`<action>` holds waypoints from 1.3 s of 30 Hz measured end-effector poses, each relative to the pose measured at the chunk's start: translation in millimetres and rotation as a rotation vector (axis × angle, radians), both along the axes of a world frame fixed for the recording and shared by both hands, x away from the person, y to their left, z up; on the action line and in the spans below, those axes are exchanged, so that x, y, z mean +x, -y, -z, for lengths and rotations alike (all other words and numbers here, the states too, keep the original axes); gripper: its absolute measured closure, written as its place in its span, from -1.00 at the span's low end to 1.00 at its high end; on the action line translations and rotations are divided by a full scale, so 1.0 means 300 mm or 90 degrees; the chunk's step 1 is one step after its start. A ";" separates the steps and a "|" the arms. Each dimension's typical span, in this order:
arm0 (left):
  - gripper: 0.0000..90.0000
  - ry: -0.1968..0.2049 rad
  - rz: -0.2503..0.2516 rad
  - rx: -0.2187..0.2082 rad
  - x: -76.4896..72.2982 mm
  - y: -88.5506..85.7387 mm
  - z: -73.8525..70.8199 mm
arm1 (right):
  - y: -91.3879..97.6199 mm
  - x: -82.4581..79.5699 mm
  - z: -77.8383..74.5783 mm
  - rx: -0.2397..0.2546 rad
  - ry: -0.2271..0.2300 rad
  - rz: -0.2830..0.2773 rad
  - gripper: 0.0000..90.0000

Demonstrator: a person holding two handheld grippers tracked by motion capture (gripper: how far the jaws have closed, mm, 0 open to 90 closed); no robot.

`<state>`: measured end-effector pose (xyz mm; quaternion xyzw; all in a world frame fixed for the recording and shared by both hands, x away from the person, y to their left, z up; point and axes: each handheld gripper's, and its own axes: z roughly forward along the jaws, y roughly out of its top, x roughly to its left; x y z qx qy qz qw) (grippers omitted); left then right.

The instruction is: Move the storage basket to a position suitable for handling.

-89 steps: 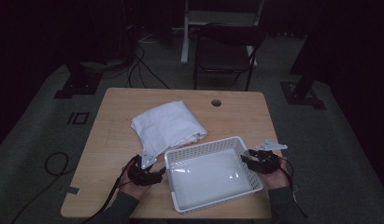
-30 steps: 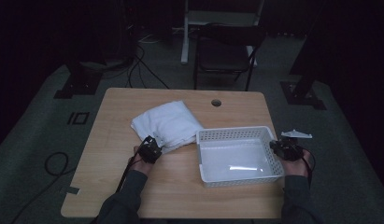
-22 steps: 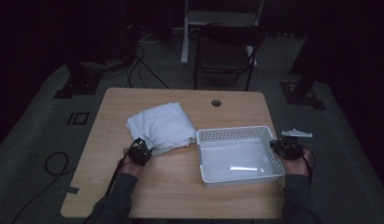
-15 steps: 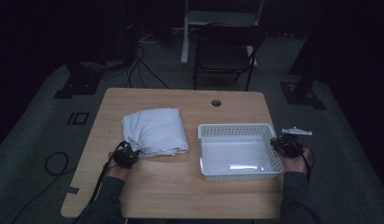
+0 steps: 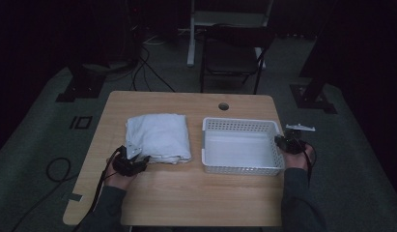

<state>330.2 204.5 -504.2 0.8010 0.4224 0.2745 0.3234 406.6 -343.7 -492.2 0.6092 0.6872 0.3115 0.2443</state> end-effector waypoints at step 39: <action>0.91 -0.029 0.176 0.037 -0.058 0.120 0.022 | -0.070 0.181 0.001 0.014 -0.002 0.056 0.66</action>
